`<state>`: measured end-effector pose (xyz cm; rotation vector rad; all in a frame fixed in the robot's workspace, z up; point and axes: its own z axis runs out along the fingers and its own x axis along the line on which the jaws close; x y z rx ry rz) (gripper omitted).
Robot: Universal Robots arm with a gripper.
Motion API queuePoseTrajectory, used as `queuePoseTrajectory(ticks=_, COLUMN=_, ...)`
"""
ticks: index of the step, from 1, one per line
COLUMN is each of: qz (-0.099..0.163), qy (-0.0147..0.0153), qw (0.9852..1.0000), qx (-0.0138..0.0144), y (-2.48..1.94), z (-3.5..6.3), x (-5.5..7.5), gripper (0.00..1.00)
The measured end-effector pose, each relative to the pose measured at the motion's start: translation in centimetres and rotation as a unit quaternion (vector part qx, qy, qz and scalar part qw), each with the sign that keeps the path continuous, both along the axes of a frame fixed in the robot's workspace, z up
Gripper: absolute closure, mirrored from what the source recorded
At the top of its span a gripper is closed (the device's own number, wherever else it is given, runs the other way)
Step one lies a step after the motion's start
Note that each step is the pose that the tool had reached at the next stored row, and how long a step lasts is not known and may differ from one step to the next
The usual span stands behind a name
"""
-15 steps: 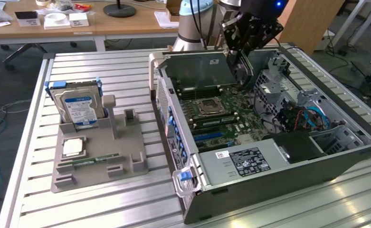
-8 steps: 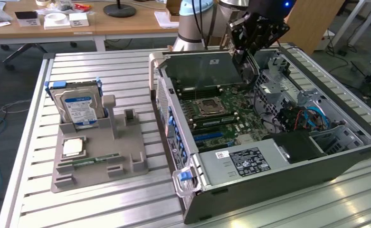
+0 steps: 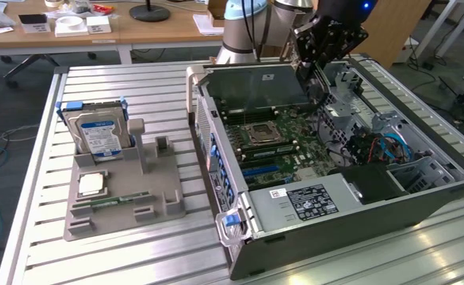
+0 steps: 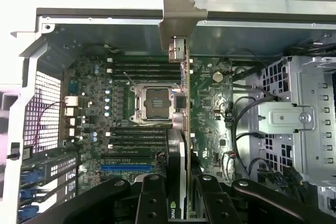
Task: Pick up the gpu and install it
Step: 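Pick up the gpu and move the gpu toward the slot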
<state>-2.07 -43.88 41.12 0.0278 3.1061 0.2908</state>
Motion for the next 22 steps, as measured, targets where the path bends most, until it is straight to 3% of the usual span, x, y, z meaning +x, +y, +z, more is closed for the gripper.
queuePoseTrajectory(ticks=22, qz=0.0, qy=0.0, qw=1.0, qx=0.0, y=0.0, z=0.0, x=2.4, gripper=0.73)
